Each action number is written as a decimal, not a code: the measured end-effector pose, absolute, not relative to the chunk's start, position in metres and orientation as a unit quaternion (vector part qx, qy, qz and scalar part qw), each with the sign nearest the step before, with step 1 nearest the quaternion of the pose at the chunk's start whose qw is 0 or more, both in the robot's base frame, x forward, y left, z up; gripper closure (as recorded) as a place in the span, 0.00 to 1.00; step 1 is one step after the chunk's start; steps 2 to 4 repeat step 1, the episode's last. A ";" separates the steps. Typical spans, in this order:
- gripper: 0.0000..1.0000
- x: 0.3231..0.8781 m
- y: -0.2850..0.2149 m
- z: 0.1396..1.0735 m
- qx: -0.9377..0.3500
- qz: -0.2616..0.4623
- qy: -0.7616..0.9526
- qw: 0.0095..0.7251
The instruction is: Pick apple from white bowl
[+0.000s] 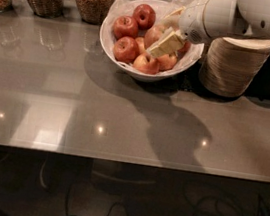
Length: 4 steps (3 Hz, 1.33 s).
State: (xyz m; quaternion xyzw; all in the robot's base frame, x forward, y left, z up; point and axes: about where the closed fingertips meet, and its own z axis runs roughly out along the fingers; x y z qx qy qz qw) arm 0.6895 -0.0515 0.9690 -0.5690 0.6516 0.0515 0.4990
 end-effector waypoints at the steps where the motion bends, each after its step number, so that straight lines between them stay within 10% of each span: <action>1: 1.00 0.662 -0.079 0.987 -0.569 0.076 0.642 0.508; 4: 1.00 0.662 -0.079 0.987 -0.569 0.076 0.642 0.508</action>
Offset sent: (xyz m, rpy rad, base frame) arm 0.0000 0.0000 0.0000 0.0000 0.0000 0.0000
